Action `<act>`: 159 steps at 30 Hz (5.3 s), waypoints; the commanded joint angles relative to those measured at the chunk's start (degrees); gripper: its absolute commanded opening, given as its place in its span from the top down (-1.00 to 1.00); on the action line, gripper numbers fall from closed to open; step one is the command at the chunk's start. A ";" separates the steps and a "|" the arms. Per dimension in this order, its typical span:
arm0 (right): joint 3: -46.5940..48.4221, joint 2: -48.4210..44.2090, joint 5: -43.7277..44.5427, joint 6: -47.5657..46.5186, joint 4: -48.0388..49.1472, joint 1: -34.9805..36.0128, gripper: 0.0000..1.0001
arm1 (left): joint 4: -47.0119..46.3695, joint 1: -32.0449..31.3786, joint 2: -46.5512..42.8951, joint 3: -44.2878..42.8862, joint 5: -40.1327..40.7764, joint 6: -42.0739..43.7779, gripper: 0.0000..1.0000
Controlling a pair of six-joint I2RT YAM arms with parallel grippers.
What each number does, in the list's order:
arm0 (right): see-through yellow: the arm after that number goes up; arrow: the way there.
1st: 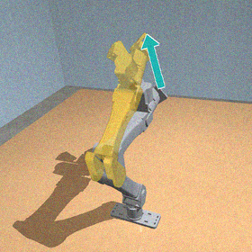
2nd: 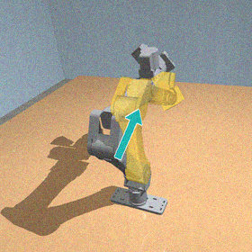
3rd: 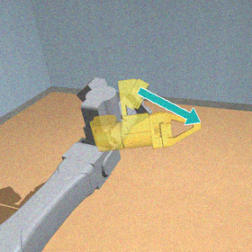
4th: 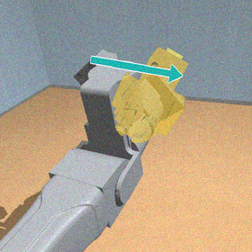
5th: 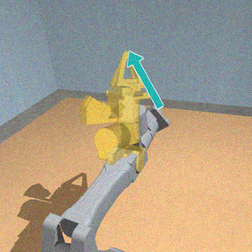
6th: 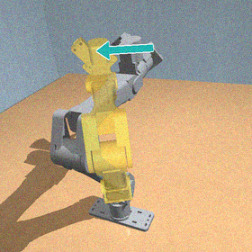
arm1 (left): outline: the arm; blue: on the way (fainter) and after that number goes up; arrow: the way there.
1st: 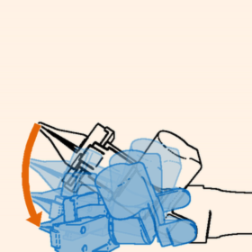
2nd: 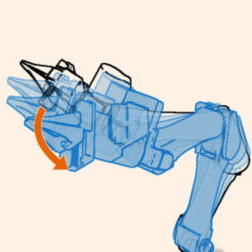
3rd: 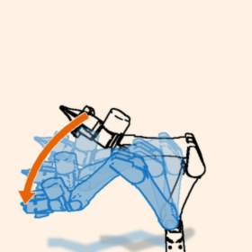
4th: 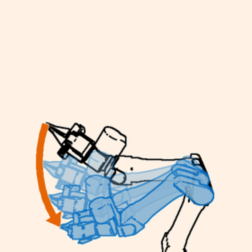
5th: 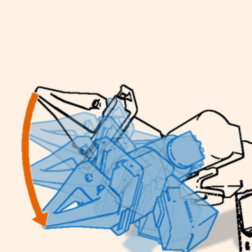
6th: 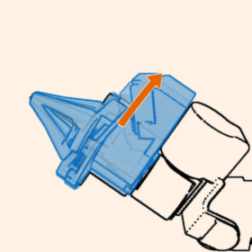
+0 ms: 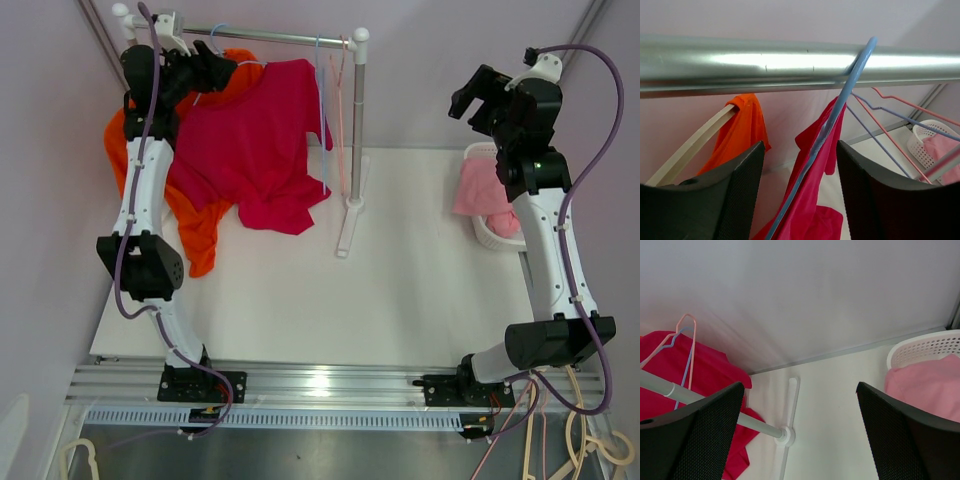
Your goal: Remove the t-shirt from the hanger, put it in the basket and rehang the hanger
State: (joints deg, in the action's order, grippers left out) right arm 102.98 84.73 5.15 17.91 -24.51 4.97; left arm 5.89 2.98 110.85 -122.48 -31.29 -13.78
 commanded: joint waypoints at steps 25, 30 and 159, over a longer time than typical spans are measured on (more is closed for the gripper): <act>-3.75 -4.92 -3.20 -1.03 0.09 1.27 -0.99 | 15.37 -11.67 -10.29 -5.88 23.35 -2.04 0.99; -3.12 -7.28 -9.27 -6.73 -2.12 8.64 -0.99 | 17.05 -15.54 -18.46 4.95 47.07 -7.48 0.99; 23.41 28.55 11.56 0.89 -0.35 -20.35 1.00 | 15.73 -19.42 -10.04 -3.20 35.07 2.70 0.99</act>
State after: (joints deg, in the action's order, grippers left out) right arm 128.31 110.61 20.29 14.26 -18.85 -15.31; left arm 25.65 -16.97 99.98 -121.47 5.65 -12.73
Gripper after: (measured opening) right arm 0.011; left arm 0.015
